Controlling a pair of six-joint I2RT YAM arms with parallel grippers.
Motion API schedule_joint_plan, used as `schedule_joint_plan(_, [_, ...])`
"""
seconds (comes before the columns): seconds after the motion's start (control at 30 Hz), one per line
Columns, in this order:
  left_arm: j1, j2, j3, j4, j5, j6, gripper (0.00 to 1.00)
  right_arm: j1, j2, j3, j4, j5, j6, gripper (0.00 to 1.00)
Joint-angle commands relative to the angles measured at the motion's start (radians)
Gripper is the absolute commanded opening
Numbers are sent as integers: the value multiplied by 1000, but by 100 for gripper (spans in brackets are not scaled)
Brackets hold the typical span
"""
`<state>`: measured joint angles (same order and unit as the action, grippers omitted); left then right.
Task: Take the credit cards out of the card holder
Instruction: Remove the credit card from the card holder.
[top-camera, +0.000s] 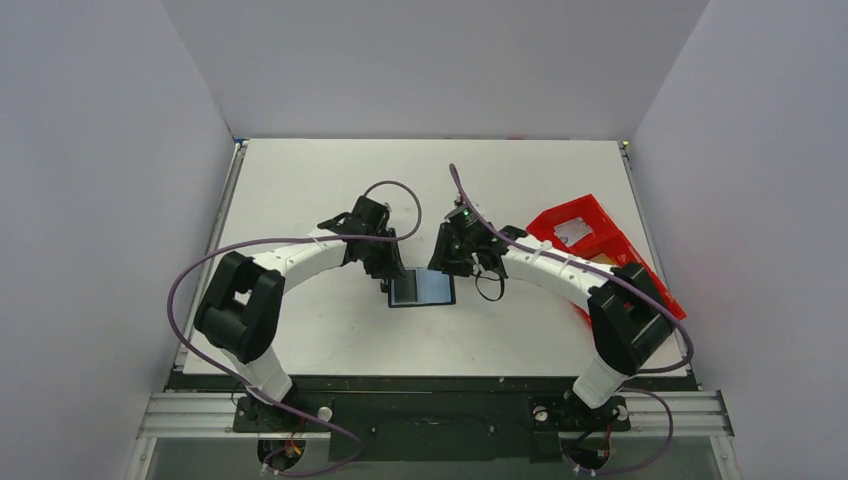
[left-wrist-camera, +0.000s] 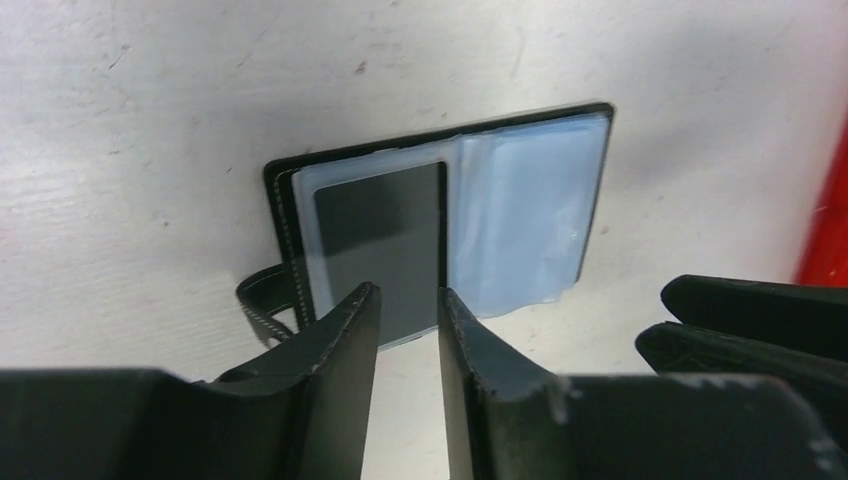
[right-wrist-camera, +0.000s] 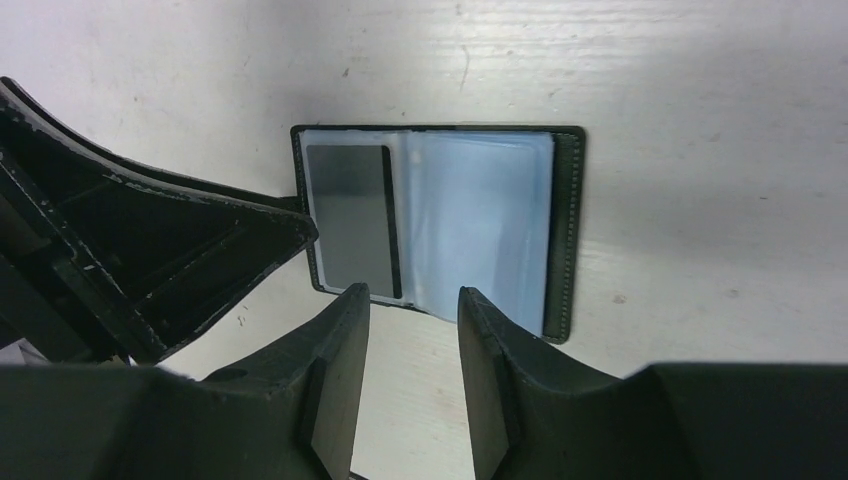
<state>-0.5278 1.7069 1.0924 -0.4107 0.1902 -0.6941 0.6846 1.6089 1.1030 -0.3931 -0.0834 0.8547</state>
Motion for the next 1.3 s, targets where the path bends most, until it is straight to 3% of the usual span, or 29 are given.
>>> schedule_joint_plan(0.0, [20, -12, -23, 8, 3, 29, 22, 40, 69, 71, 46, -44, 22, 34])
schedule_joint_plan(0.13, [31, -5, -43, 15, 4, 35, 11, 55, 116, 89, 72, -67, 35, 34])
schedule_joint_plan(0.4, [34, 21, -53, 14, -12, 35, 0, 63, 182, 90, 120, -110, 57, 31])
schedule_joint_plan(1.27, [-3, 96, -49, 43, -25, -2, 0, 43, 277, 32, 207, -149, 81, 29])
